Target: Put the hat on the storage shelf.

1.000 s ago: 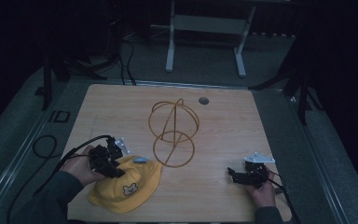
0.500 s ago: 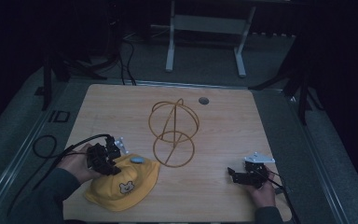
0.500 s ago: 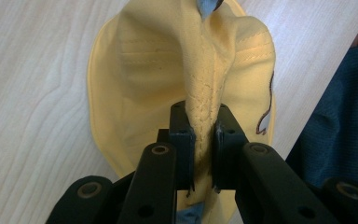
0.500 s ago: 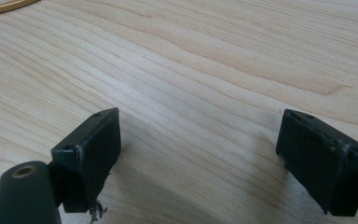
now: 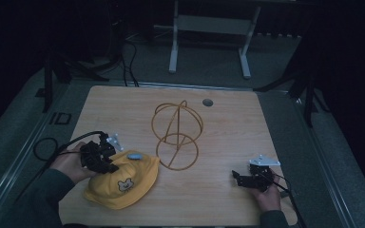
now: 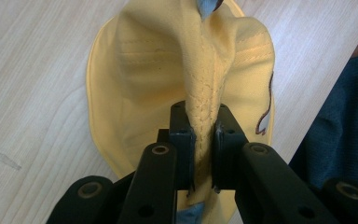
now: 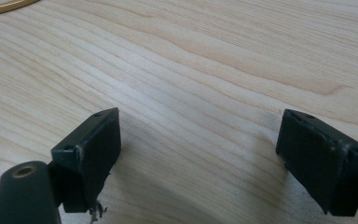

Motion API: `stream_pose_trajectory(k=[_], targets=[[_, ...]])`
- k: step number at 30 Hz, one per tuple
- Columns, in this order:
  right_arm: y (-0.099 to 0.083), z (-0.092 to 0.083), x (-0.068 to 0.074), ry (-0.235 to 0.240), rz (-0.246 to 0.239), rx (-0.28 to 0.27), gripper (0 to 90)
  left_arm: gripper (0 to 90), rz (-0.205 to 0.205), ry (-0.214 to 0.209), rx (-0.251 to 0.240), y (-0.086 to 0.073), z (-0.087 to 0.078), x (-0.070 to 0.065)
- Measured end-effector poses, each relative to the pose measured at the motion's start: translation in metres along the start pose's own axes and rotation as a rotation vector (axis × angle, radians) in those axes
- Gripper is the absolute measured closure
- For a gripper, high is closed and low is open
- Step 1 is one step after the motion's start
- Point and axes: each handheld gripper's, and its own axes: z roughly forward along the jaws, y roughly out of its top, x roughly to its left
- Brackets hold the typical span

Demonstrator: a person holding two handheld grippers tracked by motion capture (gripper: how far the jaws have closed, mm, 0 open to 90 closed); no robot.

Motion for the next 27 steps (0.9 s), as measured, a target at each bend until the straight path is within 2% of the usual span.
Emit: stream_pose_trajectory(k=[13,27], targets=[[0.000,0.000,0.000,0.000,0.000,0.000,13.8,81.1,-0.038,0.025,-0.051,-0.004,-0.019,0.012],[0.000,0.000,0.000,0.000,0.005,0.000,13.8,81.1,-0.081,0.047,-0.092,-0.008,-0.027,0.024]])
